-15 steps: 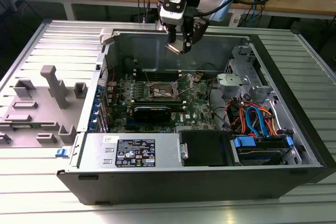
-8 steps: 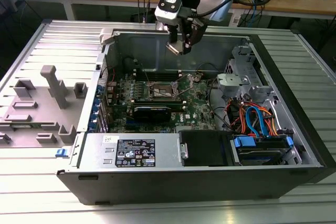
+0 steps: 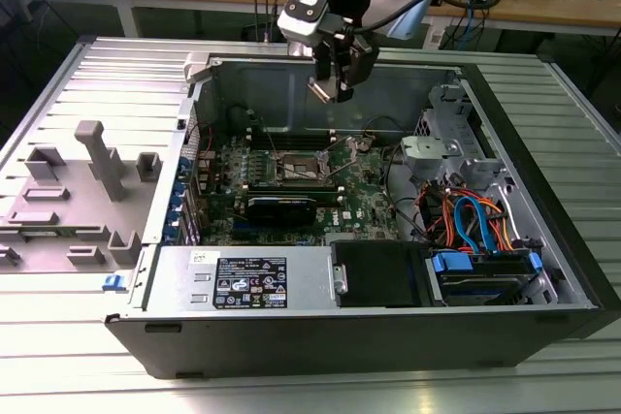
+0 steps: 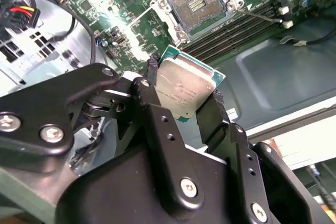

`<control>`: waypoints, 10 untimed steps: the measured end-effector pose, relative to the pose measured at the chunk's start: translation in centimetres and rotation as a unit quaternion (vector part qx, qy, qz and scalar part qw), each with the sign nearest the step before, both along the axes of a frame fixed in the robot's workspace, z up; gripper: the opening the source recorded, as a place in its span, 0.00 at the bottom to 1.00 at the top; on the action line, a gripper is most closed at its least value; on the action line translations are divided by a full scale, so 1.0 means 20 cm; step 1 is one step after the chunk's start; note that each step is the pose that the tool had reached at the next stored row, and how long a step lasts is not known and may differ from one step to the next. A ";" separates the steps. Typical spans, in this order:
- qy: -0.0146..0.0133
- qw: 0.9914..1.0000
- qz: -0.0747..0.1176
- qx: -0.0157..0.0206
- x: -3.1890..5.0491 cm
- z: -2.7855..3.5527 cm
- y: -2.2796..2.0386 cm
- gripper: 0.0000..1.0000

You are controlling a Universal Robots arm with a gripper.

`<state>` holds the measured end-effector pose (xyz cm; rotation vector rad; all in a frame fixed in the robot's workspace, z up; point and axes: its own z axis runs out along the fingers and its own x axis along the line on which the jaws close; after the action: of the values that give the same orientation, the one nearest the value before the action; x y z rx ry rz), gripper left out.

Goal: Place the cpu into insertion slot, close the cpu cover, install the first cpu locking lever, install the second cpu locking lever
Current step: 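Place the cpu into insertion slot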

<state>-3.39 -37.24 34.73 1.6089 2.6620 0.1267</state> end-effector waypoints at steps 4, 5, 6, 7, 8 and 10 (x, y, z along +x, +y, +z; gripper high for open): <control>0.000 1.000 -0.023 0.000 0.000 -0.003 0.000 0.54; 0.000 1.000 -0.029 0.000 0.000 -0.004 0.000 0.54; 0.000 0.999 -0.034 0.000 0.000 -0.004 0.000 0.54; 0.000 0.999 -0.038 0.000 0.000 -0.005 0.000 0.54; 0.000 0.999 -0.044 0.000 0.000 -0.005 0.000 0.54; 0.000 0.998 -0.055 0.000 0.000 -0.007 0.000 0.54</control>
<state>-3.39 -37.24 34.60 1.7508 2.5655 0.1235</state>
